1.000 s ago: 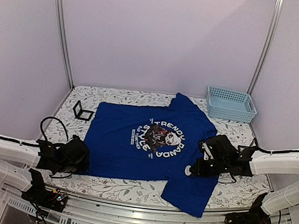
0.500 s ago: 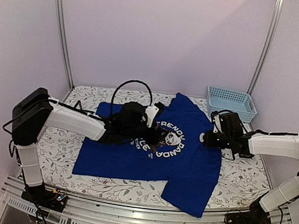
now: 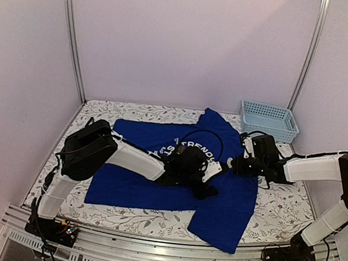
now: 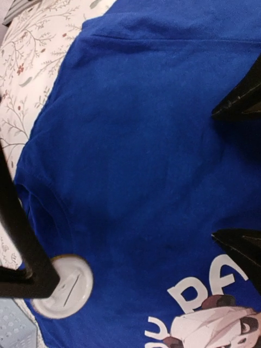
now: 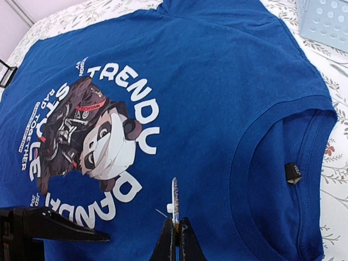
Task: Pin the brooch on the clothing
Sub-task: Pick up the flattened clothing from the center of the board.
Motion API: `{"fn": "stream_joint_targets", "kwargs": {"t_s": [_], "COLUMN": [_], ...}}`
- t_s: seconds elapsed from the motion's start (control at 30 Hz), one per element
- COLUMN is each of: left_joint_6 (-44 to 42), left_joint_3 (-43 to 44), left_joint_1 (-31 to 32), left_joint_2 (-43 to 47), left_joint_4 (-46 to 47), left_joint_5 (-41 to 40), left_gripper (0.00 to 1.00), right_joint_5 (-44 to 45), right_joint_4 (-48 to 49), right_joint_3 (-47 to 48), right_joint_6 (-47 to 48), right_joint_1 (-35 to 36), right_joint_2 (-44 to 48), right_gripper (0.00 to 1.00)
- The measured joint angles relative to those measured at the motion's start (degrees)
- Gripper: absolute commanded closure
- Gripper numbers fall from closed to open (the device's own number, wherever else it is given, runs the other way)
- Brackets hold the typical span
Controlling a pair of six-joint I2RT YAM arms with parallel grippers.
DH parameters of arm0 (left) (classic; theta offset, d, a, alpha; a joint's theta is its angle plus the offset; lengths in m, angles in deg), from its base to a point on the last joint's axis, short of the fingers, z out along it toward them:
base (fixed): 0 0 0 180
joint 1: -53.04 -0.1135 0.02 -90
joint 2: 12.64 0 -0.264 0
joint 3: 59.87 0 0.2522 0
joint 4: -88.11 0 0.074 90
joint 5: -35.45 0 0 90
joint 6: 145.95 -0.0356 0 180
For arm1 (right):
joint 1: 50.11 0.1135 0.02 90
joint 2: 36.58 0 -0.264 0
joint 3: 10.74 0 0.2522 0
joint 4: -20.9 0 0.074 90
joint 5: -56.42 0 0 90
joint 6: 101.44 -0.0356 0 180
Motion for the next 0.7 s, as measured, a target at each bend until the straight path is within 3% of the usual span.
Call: {"fn": "stream_joint_targets", "kwargs": {"t_s": [0.03,0.17,0.3,0.7], "left_joint_6": [0.02,0.20,0.28,2.21], "left_joint_3": [0.55,2.43,0.50,-10.73], "left_joint_1": [0.04,0.02,0.02,-0.24], "left_joint_2": [-0.22,-1.42,-0.50,7.04], "left_joint_4": [-0.24,-1.22,-0.26,5.09], "left_joint_5": [-0.52,-2.23,-1.90,2.93], "left_gripper": [0.41,0.75,0.97,1.00], "right_joint_5": [-0.46,-3.08,-5.64,-10.71], "right_joint_4": [0.39,1.46,2.49,13.53], "right_joint_3": [-0.37,-2.38,-3.52,-11.06], "right_joint_6": [0.11,1.03,1.97,8.00], "right_joint_1": [0.00,0.00,0.00,3.30], "right_joint_2": [0.00,0.07,0.26,2.34], "right_gripper": [1.00,1.00,1.00,1.00]}}
